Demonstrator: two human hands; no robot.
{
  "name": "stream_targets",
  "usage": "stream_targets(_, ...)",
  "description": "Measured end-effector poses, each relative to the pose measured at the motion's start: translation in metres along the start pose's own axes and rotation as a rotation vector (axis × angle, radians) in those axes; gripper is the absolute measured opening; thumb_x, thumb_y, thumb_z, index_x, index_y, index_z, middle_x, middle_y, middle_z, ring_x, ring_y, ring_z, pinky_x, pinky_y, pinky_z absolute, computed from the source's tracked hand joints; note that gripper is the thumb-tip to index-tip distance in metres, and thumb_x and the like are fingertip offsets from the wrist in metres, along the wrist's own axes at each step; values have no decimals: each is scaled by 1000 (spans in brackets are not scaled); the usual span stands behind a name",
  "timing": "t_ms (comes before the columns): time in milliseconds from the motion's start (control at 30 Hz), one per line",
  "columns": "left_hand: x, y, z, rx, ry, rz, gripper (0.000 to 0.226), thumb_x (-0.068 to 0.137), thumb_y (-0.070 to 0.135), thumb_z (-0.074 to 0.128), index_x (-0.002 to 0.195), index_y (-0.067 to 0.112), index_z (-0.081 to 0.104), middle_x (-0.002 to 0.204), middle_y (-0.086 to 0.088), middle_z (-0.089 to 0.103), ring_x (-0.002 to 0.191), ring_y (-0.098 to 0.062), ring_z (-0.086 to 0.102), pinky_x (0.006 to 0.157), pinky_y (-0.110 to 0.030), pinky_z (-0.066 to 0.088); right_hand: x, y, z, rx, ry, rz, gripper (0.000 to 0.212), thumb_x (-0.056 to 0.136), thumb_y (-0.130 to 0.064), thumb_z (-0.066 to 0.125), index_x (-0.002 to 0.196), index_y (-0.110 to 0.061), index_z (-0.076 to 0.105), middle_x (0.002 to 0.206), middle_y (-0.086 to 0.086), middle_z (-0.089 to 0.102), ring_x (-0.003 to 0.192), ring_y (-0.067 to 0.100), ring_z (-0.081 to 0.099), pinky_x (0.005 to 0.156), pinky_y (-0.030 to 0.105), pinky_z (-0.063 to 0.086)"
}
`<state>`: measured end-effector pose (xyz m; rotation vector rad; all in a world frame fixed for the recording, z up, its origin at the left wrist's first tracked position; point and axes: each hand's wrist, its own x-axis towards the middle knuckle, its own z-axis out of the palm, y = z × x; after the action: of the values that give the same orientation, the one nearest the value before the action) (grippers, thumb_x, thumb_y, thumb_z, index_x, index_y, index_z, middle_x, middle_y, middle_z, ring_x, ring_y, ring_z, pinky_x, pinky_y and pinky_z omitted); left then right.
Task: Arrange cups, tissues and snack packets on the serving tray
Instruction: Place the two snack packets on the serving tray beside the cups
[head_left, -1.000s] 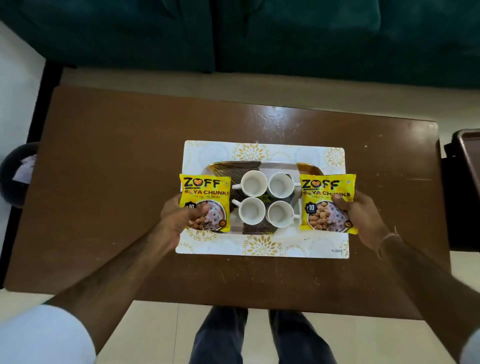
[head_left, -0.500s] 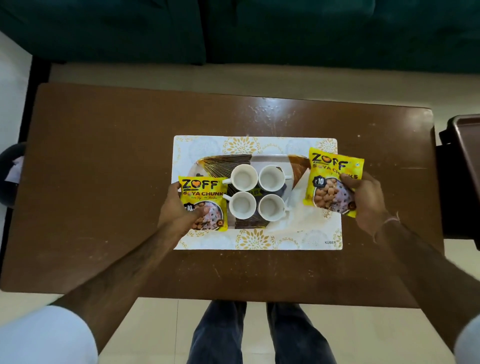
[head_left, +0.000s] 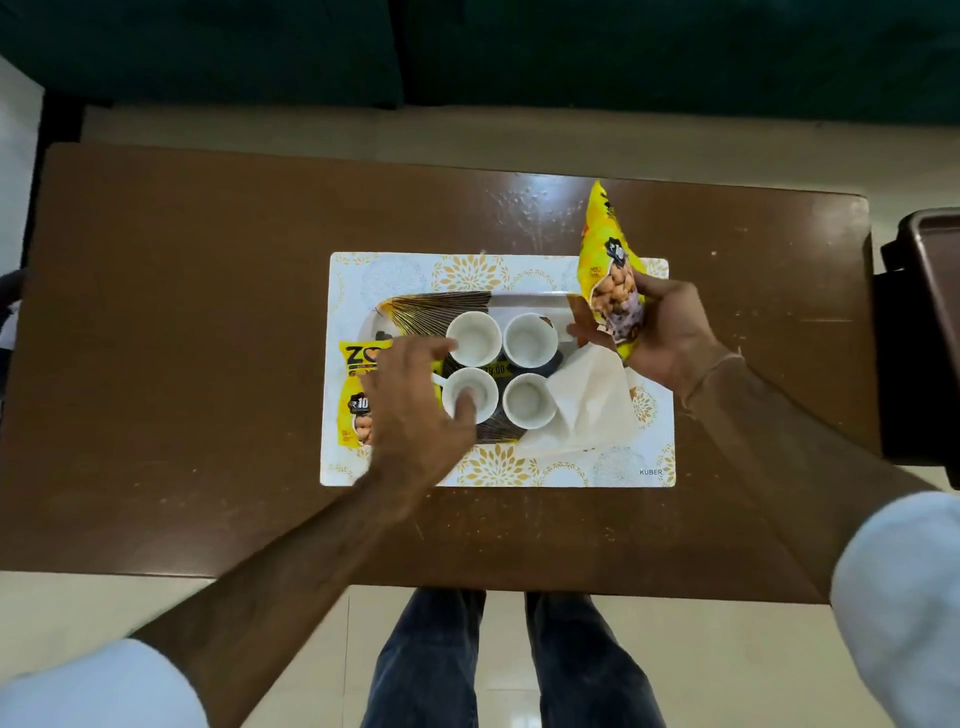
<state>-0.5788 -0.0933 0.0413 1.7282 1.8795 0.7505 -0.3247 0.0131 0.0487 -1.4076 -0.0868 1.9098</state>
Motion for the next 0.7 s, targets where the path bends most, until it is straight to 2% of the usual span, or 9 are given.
stream_targets(67,-6,30,17,-139,-122,69,39,72,17,73,110,14,61,96,6,57,92,-20,55,80,-46,46,4,1,3,-20,-21,31,46,104,-32,38,145,-16,51,136,8,64,122,30,62,107,57,43)
stream_targets(133,-9,48,32,-205,-177,38,33,75,17,71,106,14,62,90,6,59,85,-18,57,76,-51,50,8,3,0,-38,-14,50,45,103,-31,41,144,-16,53,128,7,69,108,27,69,98,53,53)
stream_targets(200,-11,50,41,-265,-153,-54,31,76,14,71,105,15,62,88,5,60,79,-12,55,75,-50,51,10,5,-8,-76,-6,67,44,102,-31,43,142,-16,55,139,8,62,115,29,66,104,60,46)
stream_targets(333,-9,30,38,-327,-40,-151,27,77,9,72,100,17,62,83,7,60,73,1,50,68,-27,47,8,14,-31,-112,17,92,42,102,-32,45,137,-16,61,139,9,62,111,31,67,102,61,46)
stream_targets(400,-5,13,29,-331,-5,-196,27,78,8,72,101,20,61,82,9,59,71,-1,51,65,-26,46,5,20,-41,-140,47,88,42,101,-31,46,137,-14,60,138,10,63,112,33,67,101,58,47)
stream_targets(467,-1,-5,18,-316,21,-259,29,80,9,73,100,24,60,82,10,60,66,-9,51,62,-36,51,1,26,-51,-181,92,55,41,101,-26,49,138,-11,58,136,12,64,117,38,64,101,59,48)
stream_targets(567,6,-31,4,-288,78,-346,27,80,10,72,98,26,60,81,9,61,65,-12,50,66,-37,52,-5,33,-62,-245,174,-20,36,99,-18,55,134,-10,60,125,11,71,109,36,70,85,49,59)
stream_targets(633,9,-46,-4,-247,90,-360,26,81,9,72,99,24,60,86,4,62,70,-16,53,70,-41,53,-8,37,-69,-334,190,-81,32,100,-14,54,130,-10,62,115,8,75,100,34,74,72,43,62)
stream_targets(700,9,-59,-10,-133,99,-345,26,81,10,73,103,19,62,99,-3,61,83,-22,56,77,-48,52,-10,40,-75,-422,217,-137,30,100,-10,54,128,-12,63,112,6,76,99,34,74,73,44,62)
